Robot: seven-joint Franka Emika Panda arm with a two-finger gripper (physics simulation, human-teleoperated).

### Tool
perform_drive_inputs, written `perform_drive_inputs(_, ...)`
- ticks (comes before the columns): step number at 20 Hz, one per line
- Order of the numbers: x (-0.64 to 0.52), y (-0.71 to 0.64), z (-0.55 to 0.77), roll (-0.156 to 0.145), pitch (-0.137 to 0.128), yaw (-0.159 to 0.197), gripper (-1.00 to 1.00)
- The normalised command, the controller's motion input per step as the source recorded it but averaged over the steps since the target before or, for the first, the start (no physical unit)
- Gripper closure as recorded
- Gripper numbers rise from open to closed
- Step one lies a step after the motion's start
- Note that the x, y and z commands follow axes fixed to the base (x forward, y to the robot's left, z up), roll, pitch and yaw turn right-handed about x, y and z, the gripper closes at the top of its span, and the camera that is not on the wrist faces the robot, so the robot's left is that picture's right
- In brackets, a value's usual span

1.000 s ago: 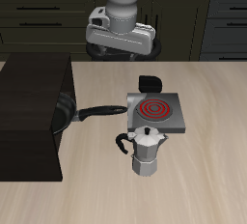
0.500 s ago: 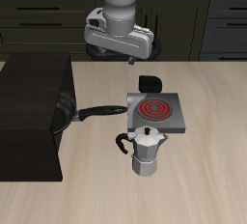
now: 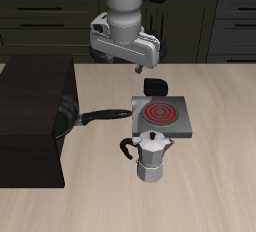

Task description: Place the frypan on top of the shelf

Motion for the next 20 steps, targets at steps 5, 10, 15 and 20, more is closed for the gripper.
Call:
perform_drive_inputs(5,0.14,-0.03,0.00,0.013,-0.009,-0.100,-1.00)
perform_drive_inputs(10,0.11,-0.04,-0.02,0.011,-0.006,-0.058,-1.00)
perform_drive_inputs(15,0.11,0.01,-0.09,0.004,-0.017,-0.066,-1.00)
perform_drive_inputs(20,0.12,0.02,-0.13,0.012,0.030,-0.074,-1.00)
